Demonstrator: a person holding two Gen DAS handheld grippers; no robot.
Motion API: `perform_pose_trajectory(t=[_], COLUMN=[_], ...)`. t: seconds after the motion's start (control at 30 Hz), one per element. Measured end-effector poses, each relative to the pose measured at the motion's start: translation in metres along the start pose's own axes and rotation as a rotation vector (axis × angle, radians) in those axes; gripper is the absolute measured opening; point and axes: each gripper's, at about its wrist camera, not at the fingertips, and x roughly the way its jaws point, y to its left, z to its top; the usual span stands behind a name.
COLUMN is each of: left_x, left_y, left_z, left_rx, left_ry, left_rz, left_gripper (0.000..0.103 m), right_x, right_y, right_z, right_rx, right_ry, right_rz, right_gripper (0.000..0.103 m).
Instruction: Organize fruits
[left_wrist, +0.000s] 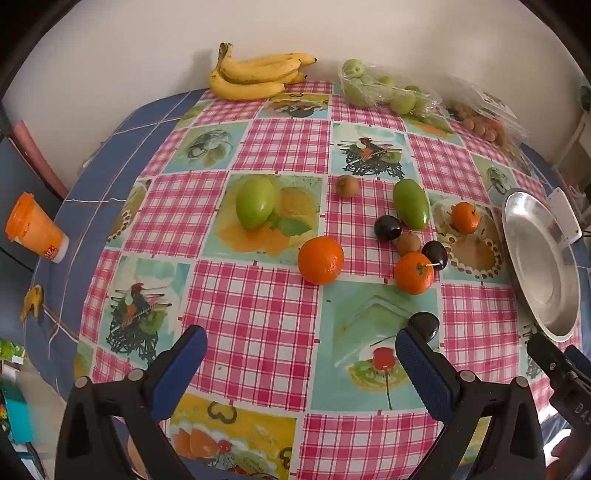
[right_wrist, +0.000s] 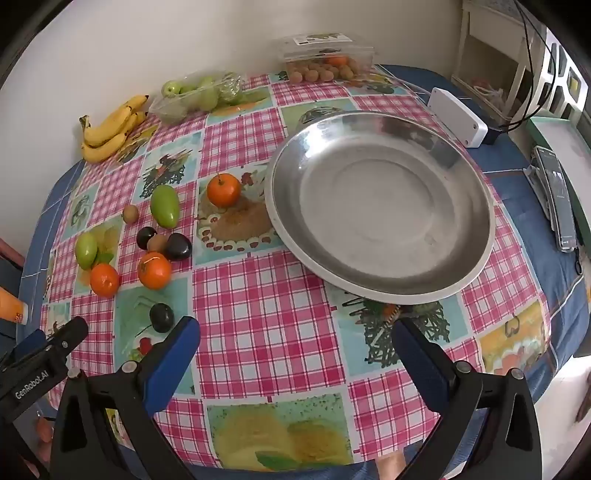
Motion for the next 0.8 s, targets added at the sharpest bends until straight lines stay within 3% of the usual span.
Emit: perform_pose_trajectory(t=[0.8], left_x=[-0.008], left_y=[-0.004], left_z=[0.000], left_rx=[-0.005], left_ry=[-0.002], left_rz=[0.007], left_gripper=[0.103], right_x=[0.000], right_y=[0.002], right_z=[0.003], right_rx=[-0.017], right_ry=[-0.008], right_rz=[-0.001], right_gripper=[0.103])
